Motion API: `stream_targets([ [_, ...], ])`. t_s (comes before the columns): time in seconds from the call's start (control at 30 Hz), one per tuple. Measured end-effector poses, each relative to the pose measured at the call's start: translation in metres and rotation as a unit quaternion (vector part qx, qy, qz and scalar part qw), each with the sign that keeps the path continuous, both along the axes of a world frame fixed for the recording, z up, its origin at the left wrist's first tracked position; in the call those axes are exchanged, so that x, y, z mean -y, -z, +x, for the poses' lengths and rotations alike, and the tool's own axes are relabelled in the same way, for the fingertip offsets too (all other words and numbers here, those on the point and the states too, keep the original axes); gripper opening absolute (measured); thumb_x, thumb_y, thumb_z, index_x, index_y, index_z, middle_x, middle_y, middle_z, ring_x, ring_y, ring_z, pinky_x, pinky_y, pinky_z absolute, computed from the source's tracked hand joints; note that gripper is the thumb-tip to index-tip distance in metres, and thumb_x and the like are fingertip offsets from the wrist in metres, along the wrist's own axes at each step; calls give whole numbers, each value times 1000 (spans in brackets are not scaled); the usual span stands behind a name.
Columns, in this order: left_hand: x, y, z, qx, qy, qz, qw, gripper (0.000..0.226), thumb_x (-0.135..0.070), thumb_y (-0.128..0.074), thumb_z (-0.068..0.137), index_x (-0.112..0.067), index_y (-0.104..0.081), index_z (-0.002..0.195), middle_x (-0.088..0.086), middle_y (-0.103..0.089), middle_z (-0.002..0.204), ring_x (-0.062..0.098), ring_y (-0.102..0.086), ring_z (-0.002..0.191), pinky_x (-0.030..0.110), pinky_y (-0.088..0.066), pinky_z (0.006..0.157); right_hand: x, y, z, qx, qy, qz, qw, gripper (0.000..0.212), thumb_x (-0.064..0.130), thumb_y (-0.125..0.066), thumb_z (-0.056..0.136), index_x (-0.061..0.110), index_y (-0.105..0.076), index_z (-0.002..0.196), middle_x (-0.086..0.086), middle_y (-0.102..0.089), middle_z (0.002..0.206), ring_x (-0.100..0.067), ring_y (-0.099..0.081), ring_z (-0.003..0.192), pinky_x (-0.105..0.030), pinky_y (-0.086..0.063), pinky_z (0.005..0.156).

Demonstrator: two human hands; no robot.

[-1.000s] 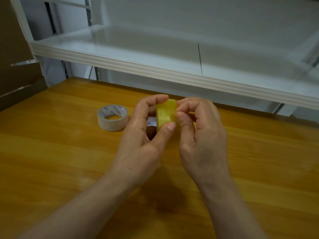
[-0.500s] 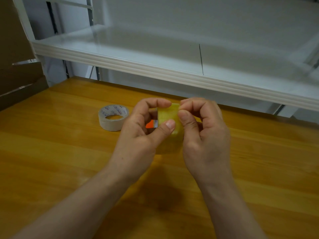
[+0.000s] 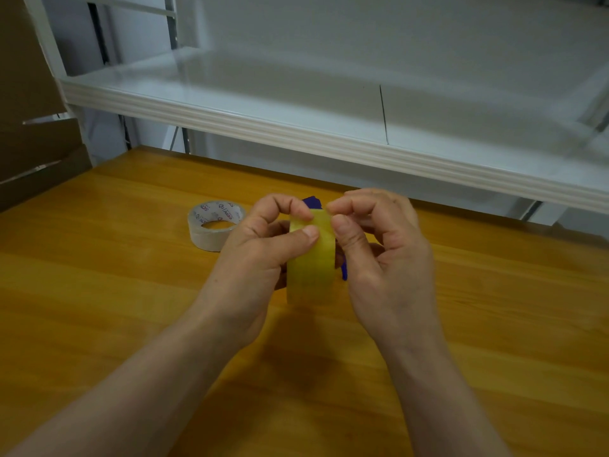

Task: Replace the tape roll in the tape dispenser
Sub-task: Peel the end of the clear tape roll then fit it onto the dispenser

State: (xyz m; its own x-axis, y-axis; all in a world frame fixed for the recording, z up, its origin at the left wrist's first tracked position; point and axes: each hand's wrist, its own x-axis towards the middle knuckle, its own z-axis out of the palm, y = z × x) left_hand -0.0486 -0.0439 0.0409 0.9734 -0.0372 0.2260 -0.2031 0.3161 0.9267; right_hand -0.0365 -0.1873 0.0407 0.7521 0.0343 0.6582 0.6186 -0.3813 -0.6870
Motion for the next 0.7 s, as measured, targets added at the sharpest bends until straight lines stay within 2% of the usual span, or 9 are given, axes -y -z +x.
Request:
stream_targets([
  [0.07, -3, -2, 1, -1, -3, -15, 1000, 15, -23, -65, 75, -23, -59, 89, -1, -75, 82, 22, -72, 69, 33, -55, 52, 1, -1, 1, -28, -18, 33, 999, 25, 12, -62, 98, 30, -66, 115, 4, -60, 122, -12, -67, 103, -30, -60, 79],
  [0.17, -15, -6, 5, -12, -16, -41, 999, 15, -22, -63, 76, -21, -55, 89, -2, -76, 82, 22, -74, 66, 33, -56, 48, 11, -2, 9, -68, 13, 81, 994, 32, 9, -58, 100, 35, -64, 117, 3, -62, 124, -15, -68, 106, -31, -63, 80],
  [0.27, -28, -5, 13, -22, -47, -53, 997, 10, -21, -64, 80, -23, -56, 85, -1, -75, 88, 22, -74, 67, 36, -57, 52, 25, 2, 19, -112, 82, 92, 986, 28, 12, -57, 100, 37, -65, 111, 11, -65, 115, -13, -65, 108, -38, -60, 88],
  [0.33, -33, -3, 16, -25, -65, -50, 996, 10, -18, -62, 88, -26, -57, 83, 1, -75, 91, 22, -74, 69, 37, -58, 56, 28, 5, 26, -165, 102, 87, 977, 23, 14, -58, 100, 32, -67, 111, 13, -66, 110, -7, -63, 105, -33, -58, 91],
  [0.43, -35, -2, 19, -29, -73, -44, 996, 17, -15, -57, 95, -26, -56, 82, -3, -77, 79, 19, -74, 68, 37, -55, 59, 24, 10, 42, -233, 114, 19, 966, 20, 18, -60, 100, 28, -66, 117, 14, -65, 111, -5, -61, 107, -22, -54, 85],
  [0.57, -38, -4, 20, -34, -74, -49, 996, 15, -14, -57, 95, -25, -55, 84, -1, -76, 74, 18, -73, 66, 37, -55, 60, 6, 11, 60, -290, 119, -94, 945, 36, 31, -62, 99, 24, -58, 134, 2, -64, 127, -18, -61, 116, -41, -56, 96],
  [0.7, -40, -4, 20, -38, -73, -65, 994, 15, -14, -58, 94, -24, -57, 83, 1, -74, 78, 18, -73, 66, 35, -58, 55, -6, 6, 76, -345, 149, -182, 909, 54, 37, -63, 97, 19, -47, 145, -4, -60, 136, -24, -61, 118, -40, -56, 94],
])
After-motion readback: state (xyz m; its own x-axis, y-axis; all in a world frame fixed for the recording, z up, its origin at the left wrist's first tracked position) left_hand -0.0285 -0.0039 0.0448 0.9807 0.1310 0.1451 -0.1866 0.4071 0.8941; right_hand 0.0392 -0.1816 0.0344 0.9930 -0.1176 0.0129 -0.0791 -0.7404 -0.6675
